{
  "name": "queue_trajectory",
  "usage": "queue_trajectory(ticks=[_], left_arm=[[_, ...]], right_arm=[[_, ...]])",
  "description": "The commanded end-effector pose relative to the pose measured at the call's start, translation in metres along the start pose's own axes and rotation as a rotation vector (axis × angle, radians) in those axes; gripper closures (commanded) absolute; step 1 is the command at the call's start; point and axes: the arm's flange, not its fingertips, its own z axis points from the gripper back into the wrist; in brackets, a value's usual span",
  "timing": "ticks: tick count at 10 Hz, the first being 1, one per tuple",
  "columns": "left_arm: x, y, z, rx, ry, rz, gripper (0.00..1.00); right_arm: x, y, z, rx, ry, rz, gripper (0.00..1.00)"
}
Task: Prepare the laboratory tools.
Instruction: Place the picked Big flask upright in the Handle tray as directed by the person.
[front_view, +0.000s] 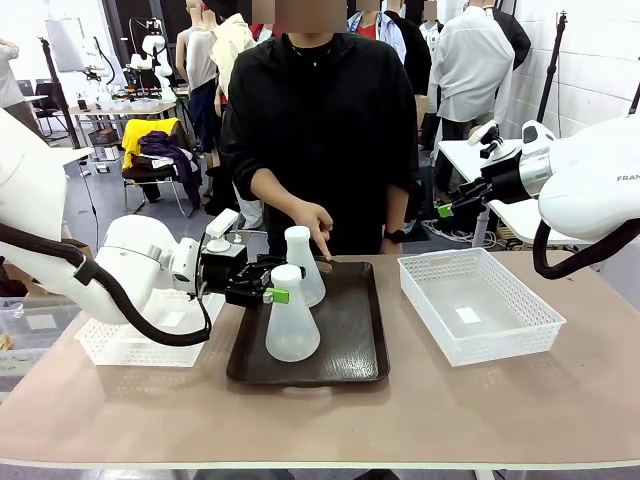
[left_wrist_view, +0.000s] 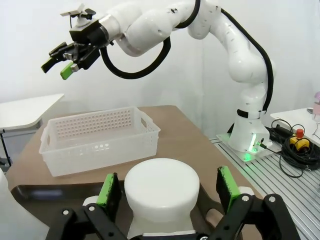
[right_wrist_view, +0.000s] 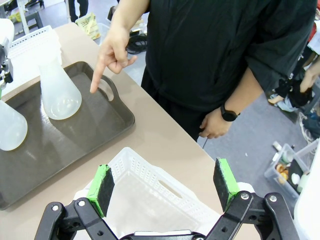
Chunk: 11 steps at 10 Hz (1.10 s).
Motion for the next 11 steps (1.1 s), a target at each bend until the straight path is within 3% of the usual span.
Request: queue_trajectory(ticks=[1,11], left_arm=[[0.0001,0.0005,0.0000,0.005,-0.005,-0.004,0.00],[0.0001,0.0005,0.0000,0.005,-0.005,-0.004,0.00]], right_arm=[[0.0007,-0.0025,0.0007,0.005,0.012,0.011,0.00],[0.0007,-0.0025,0.0007,0.005,0.012,0.011,0.00]])
